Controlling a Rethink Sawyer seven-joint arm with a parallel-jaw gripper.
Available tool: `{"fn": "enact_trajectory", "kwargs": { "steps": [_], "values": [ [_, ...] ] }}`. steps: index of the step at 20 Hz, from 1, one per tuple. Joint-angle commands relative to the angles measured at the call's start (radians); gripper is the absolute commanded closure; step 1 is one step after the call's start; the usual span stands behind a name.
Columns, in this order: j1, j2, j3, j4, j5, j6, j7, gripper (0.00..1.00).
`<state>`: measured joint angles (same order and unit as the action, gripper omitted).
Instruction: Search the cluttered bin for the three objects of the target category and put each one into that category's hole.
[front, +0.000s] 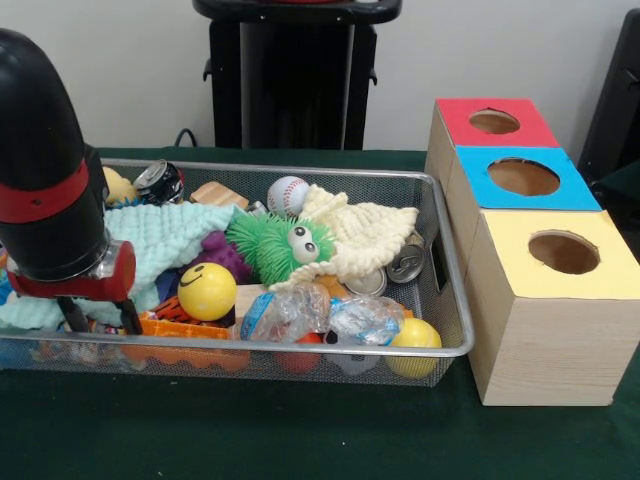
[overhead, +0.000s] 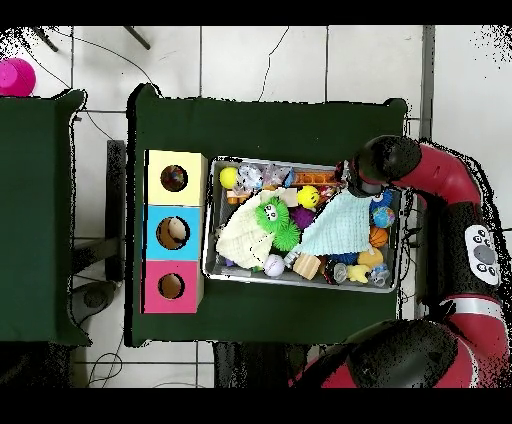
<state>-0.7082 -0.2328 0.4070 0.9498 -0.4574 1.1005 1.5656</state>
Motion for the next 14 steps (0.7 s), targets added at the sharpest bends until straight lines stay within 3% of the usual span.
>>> {"fn": "enact_trajectory", "kwargs": {
  "steps": [1,7,14],
  "values": [
    [-0.016,0.027,0.018,-0.020,-0.062,-0.021,-0.232,0.00],
    [-0.015,0.054,0.026,-0.040,-0.063,-0.029,-0.234,0.00],
    [-0.044,0.003,0.046,0.014,-0.020,0.030,-0.271,0.00]
  ]
}}
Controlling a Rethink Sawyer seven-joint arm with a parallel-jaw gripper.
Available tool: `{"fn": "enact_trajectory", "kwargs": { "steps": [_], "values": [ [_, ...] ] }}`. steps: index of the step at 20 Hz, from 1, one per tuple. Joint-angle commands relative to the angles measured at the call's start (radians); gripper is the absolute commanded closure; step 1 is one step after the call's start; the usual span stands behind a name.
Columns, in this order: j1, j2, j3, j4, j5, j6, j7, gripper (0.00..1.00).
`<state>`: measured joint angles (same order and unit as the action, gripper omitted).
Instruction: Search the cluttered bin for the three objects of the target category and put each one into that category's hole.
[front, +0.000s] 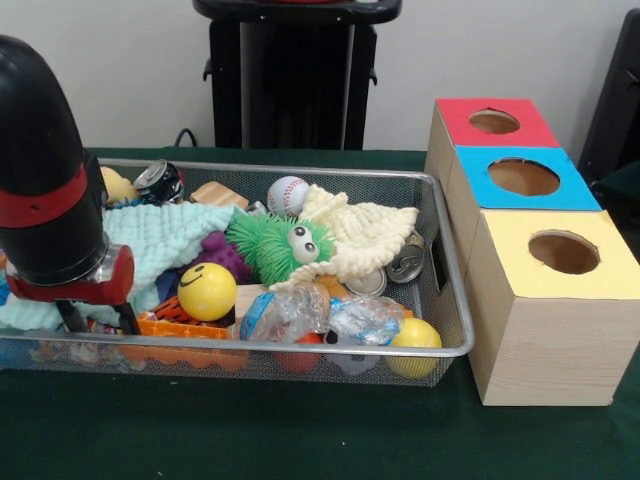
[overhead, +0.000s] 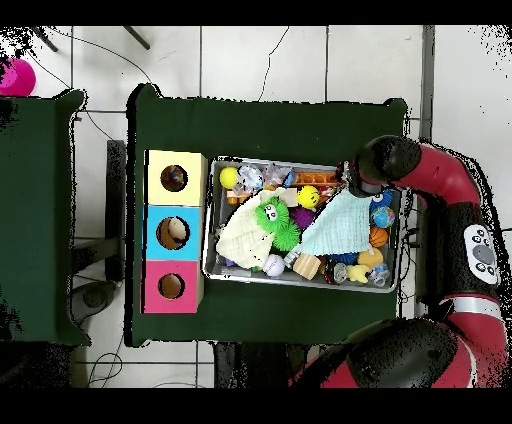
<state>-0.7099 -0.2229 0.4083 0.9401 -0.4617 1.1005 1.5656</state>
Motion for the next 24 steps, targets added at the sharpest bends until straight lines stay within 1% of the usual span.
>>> {"fn": "enact_trajectory", "kwargs": {
  "steps": [1,4,9,12,14,16,19,22,24],
  "values": [
    [-0.048,-0.016,0.052,0.027,-0.005,0.048,-0.279,0.00],
    [-0.067,-0.046,0.069,0.055,0.023,0.085,-0.295,0.00],
    [-0.072,-0.067,0.076,0.045,0.041,0.153,-0.314,0.00],
    [-0.081,-0.108,0.079,0.082,0.055,0.181,-0.311,0.00],
    [-0.085,-0.113,0.080,0.091,0.052,0.173,-0.311,0.00],
    [-0.090,-0.103,0.086,0.089,0.048,0.160,-0.316,0.00],
    [-0.090,-0.097,0.093,0.081,0.047,0.167,-0.317,0.00],
    [-0.101,-0.113,0.095,0.123,0.050,0.146,-0.315,0.00],
    [-0.104,-0.112,0.097,0.129,0.049,0.136,-0.316,0.00]
  ]
}}
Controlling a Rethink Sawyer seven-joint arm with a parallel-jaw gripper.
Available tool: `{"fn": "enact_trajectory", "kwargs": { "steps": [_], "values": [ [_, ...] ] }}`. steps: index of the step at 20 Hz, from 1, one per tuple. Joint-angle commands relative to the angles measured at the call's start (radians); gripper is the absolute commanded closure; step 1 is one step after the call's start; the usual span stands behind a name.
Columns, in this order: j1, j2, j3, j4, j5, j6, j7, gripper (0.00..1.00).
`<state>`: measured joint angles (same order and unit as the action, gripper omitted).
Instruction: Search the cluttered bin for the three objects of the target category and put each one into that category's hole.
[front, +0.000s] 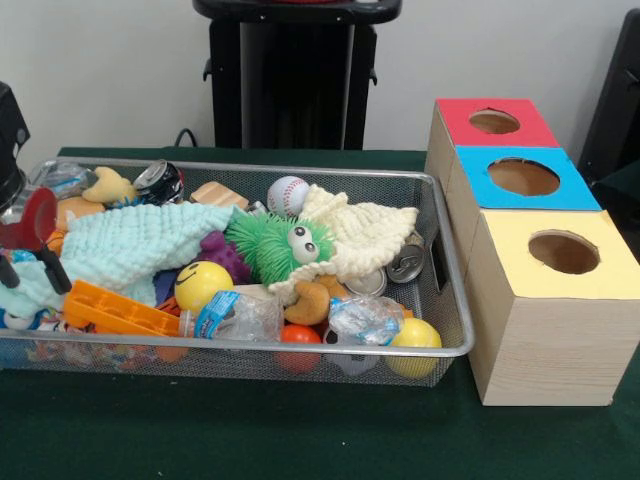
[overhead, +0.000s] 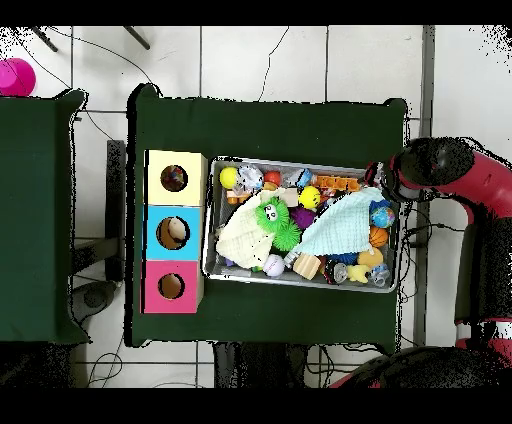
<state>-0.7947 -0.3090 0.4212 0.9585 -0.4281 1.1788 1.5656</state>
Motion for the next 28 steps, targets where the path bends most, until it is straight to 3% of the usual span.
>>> {"fn": "enact_trajectory", "kwargs": {
  "steps": [1,14,28],
  "values": [
    [-0.020,-0.026,0.085,0.112,0.014,0.056,-0.316,0.00],
    [-0.012,-0.001,0.092,0.086,0.002,0.024,-0.303,0.00],
    [0.040,0.093,0.055,-0.001,-0.105,-0.150,-0.229,0.00]
  ]
}}
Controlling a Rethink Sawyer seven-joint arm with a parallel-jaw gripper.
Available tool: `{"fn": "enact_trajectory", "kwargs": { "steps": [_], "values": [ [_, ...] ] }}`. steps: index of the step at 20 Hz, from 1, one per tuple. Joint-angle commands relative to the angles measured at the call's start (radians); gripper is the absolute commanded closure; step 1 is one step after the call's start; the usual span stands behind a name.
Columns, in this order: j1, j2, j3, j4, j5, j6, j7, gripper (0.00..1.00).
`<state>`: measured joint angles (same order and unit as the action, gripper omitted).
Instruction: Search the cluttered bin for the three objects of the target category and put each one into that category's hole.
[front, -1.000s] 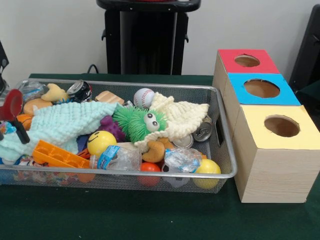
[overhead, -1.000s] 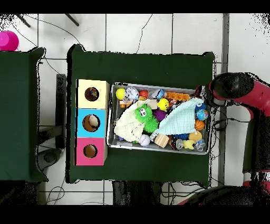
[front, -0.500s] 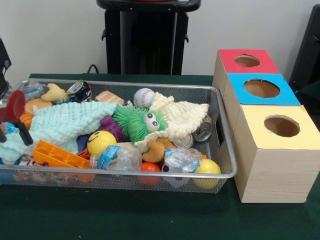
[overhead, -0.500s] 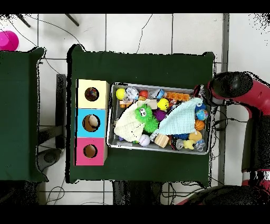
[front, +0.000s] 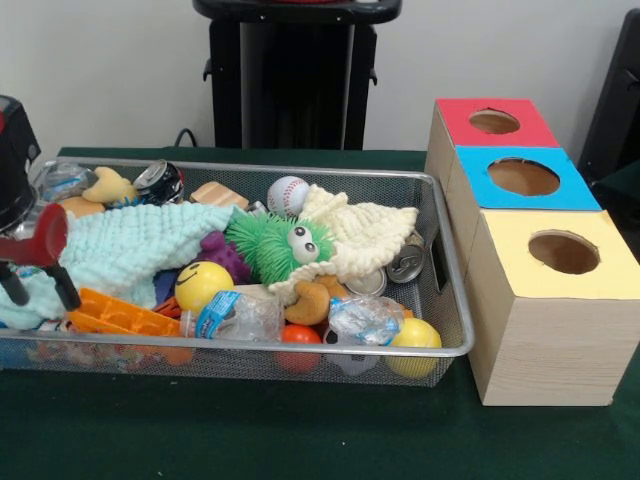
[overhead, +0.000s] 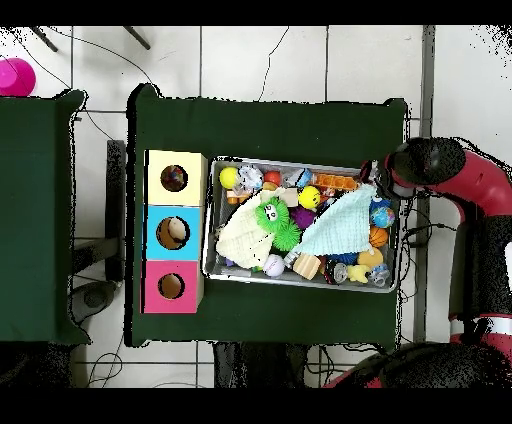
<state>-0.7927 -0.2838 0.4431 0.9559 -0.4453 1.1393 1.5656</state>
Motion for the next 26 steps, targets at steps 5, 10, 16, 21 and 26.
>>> {"fn": "enact_trajectory", "kwargs": {
  "steps": [5,10,16,21,26],
  "values": [
    [0.043,0.077,0.026,-0.019,-0.104,-0.122,-0.222,0.00],
    [0.033,0.051,0.020,0.018,-0.103,-0.130,-0.215,0.00],
    [0.017,-0.041,-0.001,0.082,-0.093,-0.095,-0.208,0.00],
    [0.027,0.007,-0.001,0.030,-0.112,-0.117,-0.191,0.00],
    [0.058,0.095,-0.014,-0.069,-0.151,-0.177,-0.125,0.00]
  ]
}}
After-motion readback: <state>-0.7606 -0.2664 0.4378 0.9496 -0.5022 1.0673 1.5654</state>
